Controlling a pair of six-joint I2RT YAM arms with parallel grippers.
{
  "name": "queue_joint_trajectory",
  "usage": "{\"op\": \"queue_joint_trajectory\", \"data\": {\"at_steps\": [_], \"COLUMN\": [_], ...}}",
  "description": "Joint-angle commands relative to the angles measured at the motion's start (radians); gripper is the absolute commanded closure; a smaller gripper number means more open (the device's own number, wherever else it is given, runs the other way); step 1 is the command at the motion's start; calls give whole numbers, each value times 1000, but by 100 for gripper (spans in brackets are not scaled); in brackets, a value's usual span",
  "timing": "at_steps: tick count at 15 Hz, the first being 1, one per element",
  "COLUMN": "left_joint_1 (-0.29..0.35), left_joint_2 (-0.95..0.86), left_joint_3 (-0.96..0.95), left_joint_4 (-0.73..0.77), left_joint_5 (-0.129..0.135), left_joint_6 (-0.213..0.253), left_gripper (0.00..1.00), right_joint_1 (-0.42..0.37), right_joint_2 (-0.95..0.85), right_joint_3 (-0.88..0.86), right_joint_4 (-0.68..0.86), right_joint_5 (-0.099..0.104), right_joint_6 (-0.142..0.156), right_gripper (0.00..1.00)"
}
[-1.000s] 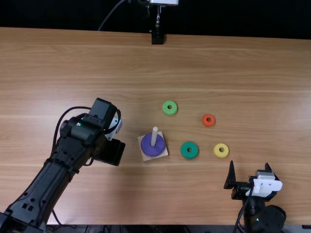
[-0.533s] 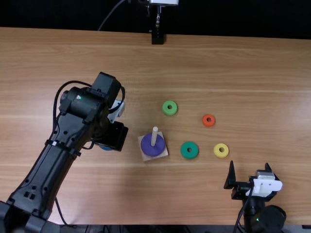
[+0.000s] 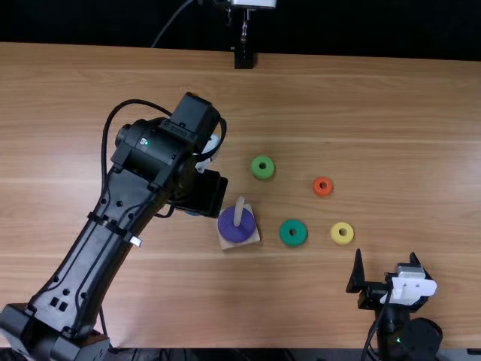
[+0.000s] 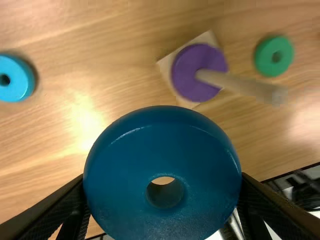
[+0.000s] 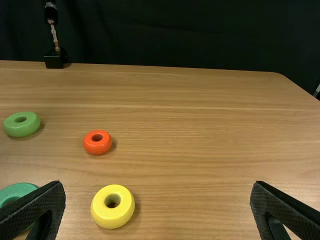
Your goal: Build the Hanoi tower: stack the rings onto the peg from bottom to top in this color order: purple, dark blue, light blue, dark green, light green, yellow, orange.
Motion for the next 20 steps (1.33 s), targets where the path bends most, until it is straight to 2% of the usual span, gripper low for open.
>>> {"op": "queue_joint_trajectory", "data": {"at_steps": [1,3,7,14,20], "left_joint_1": [-20,-55,-103,-150,-150], "left_joint_2": [32,39,73,133,159], "left_joint_3": [46,52,85,113,128], "left_joint_4": [-2,-2,14,73,81], "left_joint_5": [34,43,43,43,41], "left_joint_6": [-56,-83,-129,-133,-131], "left_gripper": [100,100,100,100,100], "right_joint_1": [-6,-7,-7,-6,-7], "right_joint_2": [-13,-13,-13,-13,-13], "right_joint_3": [-63,-63,-63,-63,-63], "right_joint_4": [-66,-66,-66,-66,-66], "right_joint_5": [14,14,14,14,14], "right_joint_6": [2,2,2,2,2], "right_gripper": [0,0,0,0,0]}}
